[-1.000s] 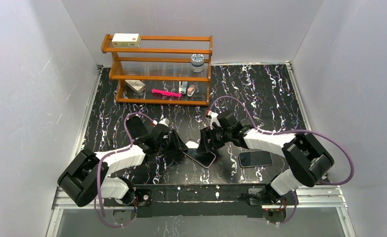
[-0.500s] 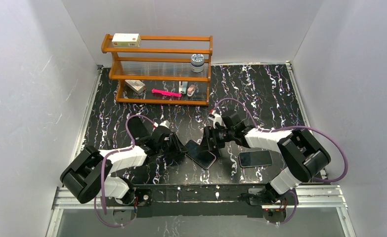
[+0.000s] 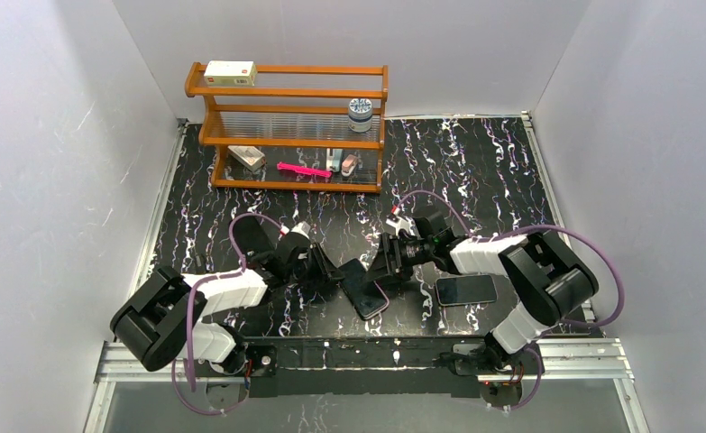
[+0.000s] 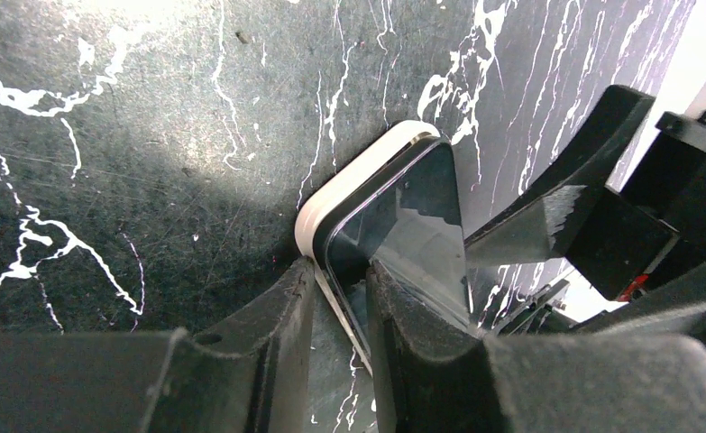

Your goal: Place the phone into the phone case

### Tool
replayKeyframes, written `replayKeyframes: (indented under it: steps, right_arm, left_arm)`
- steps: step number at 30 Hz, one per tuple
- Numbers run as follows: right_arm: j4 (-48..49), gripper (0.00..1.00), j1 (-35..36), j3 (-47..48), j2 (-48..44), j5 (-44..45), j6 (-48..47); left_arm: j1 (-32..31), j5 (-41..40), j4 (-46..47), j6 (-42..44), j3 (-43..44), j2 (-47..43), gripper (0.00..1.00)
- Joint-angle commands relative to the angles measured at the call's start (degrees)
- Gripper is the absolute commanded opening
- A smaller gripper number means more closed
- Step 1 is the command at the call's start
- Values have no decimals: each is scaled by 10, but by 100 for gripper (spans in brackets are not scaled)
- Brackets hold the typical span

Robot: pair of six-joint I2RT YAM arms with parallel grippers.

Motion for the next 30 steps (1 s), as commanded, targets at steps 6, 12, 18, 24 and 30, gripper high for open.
replayKeyframes:
  steps: [6,12,18,24,30]
  right_arm:
    - [212,71,9,14,18,-31,130]
    - [86,72,9,17,-12,52,77]
    - [-51,78,9,35,-48,108,-8]
    - [-72,80,10,32,-32,108,-27]
    - [-99,80,14,43,-4,113,-52]
  left_arm:
    - [-20,53,36,-22,-15,3,20]
    - [-20,55,24,-34,-18,-20,25]
    - [-21,65,2,-42,-7,-35,35]
    - [-24,64,-22,-45,1,-32,29]
    - [-28,61,-23,-45,15,-4,22]
